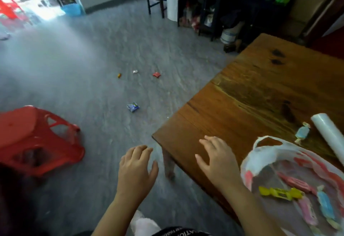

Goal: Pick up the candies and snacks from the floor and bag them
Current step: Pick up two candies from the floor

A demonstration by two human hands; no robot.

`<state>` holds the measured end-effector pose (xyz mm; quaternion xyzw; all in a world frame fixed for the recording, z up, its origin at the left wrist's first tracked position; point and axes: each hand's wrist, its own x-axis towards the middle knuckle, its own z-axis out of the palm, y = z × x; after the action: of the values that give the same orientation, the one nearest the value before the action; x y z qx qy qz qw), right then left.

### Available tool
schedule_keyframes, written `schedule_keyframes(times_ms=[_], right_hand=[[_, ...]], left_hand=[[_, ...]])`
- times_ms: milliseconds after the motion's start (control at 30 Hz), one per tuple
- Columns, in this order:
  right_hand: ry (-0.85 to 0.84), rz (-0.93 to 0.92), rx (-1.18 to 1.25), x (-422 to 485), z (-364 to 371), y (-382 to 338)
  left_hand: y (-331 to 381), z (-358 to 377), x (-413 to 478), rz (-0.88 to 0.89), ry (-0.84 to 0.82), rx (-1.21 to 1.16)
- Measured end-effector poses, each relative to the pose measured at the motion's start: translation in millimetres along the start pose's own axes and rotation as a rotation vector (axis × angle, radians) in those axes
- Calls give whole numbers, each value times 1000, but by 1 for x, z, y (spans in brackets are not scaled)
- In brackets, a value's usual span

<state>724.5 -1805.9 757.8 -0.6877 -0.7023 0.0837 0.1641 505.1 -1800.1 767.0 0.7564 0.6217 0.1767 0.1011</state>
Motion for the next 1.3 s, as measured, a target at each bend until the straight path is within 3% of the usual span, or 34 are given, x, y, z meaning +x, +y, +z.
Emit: schedule_keyframes(times_ms=[267, 433, 700, 1100, 1300], right_hand=[[-66, -208, -23, 84, 63, -160], [-106, -254, 34, 131, 98, -220], [-117, -246, 9, 243, 143, -248], [-67, -188, 130, 532, 183, -260], [-75, -166, 150, 628, 207, -279]], left_hand=[[-156, -45, 28, -117, 85, 5], [-223, -59, 60, -168, 124, -10], [-286, -53, 150, -221, 98, -39], [-376, -82, 409, -248, 100, 30], [-433, -80, 499, -274, 109, -14]])
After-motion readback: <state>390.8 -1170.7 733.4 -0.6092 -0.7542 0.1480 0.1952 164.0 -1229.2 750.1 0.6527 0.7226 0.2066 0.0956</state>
